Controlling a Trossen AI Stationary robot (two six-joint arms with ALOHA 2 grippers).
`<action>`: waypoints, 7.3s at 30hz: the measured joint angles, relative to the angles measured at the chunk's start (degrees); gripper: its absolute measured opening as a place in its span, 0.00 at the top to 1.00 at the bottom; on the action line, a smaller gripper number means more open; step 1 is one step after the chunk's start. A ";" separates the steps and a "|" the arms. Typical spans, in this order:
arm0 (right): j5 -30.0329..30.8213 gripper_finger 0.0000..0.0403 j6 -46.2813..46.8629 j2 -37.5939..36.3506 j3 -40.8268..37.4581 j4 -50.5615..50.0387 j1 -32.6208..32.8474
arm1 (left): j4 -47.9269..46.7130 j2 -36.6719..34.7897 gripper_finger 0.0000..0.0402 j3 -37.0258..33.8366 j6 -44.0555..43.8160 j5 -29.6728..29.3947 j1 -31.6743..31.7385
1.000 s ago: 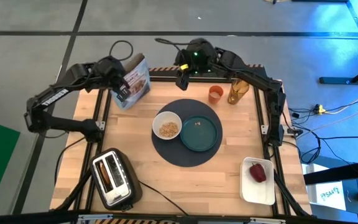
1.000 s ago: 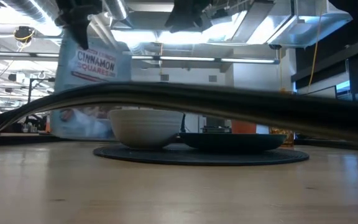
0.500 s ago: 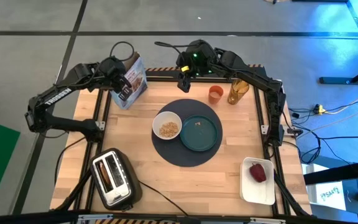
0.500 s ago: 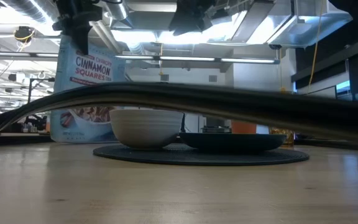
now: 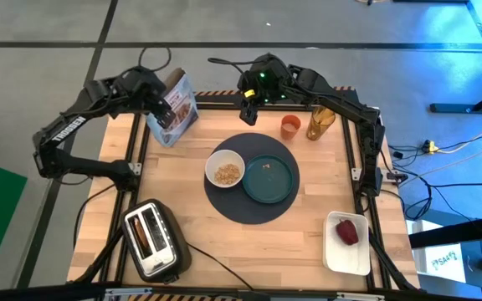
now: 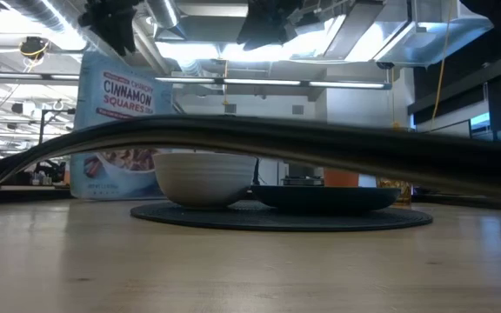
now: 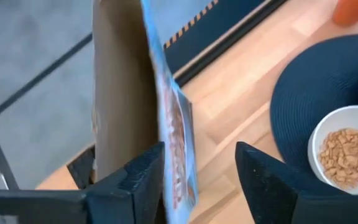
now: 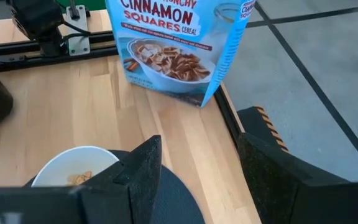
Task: Arrange a breakfast setting
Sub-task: Adjust the blue cereal box on the table, then put the toasted bagel on top of the green plate on the blue table mat
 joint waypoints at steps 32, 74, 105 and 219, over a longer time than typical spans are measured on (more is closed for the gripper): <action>-8.90 0.49 10.56 -0.36 -0.07 -22.31 2.81 | 28.13 -1.32 0.52 0.11 -0.66 9.74 -12.72; -14.68 0.18 97.12 -41.51 -77.85 -12.43 57.35 | 76.22 11.45 0.54 -22.16 -6.08 9.91 -28.24; -0.78 0.19 95.84 -41.79 -74.89 -4.73 62.69 | 42.87 -0.32 0.54 -21.74 -46.85 16.85 -35.70; 10.10 0.19 71.52 -68.73 -84.61 4.80 28.57 | 35.05 49.54 0.95 15.04 55.76 -10.04 -36.68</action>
